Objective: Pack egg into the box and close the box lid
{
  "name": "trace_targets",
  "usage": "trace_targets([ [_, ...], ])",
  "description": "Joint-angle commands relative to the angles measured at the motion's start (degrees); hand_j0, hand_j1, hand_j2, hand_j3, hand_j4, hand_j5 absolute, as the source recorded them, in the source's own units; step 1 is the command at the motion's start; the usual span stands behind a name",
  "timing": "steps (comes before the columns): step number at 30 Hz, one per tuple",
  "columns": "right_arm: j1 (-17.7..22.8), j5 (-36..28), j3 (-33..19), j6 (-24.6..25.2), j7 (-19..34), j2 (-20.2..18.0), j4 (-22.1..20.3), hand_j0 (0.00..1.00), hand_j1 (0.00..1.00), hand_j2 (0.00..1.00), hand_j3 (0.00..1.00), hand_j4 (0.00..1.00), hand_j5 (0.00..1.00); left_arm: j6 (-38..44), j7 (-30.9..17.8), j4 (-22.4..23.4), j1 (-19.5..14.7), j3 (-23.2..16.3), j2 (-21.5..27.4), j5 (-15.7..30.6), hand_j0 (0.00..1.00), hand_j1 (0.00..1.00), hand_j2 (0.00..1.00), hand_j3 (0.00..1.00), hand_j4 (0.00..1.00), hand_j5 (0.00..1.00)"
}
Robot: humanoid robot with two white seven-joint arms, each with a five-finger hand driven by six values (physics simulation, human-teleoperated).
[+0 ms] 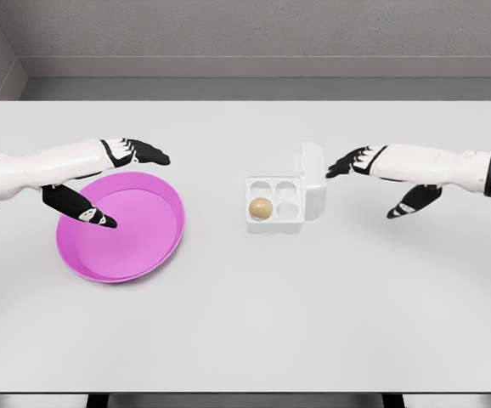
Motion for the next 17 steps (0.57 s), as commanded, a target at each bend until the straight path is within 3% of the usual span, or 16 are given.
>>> trace_targets([
  [1,0.0,-0.4,0.1,0.2,0.0,2.4,-0.1,1.00,1.00,1.00,1.00,1.00,1.00,0.2,0.0,0.0,0.0,0.1,0.0,0.7,1.00,1.00,1.00,1.00,1.00,1.00],
  [10,-1.0,1.6,2.8,0.2,0.0,10.6,-0.1,1.00,1.00,1.00,1.00,1.00,1.00,0.2,0.0,0.1,0.0,0.0,0.0,0.4,1.00,1.00,1.00,1.00,1.00,1.00],
  [13,-5.4,1.6,1.5,0.2,0.0,9.3,0.1,1.00,1.00,1.00,1.00,1.00,1.00,0.2,0.0,0.1,0.0,0.1,0.0,0.6,1.00,1.00,1.00,1.00,1.00,1.00],
  [17,-4.5,1.5,-2.6,0.2,0.0,2.0,0.8,1.00,1.00,1.00,1.00,1.00,1.00,0.2,0.0,0.0,-0.1,0.3,0.1,0.9,1.00,1.00,1.00,1.00,1.00,1.00],
])
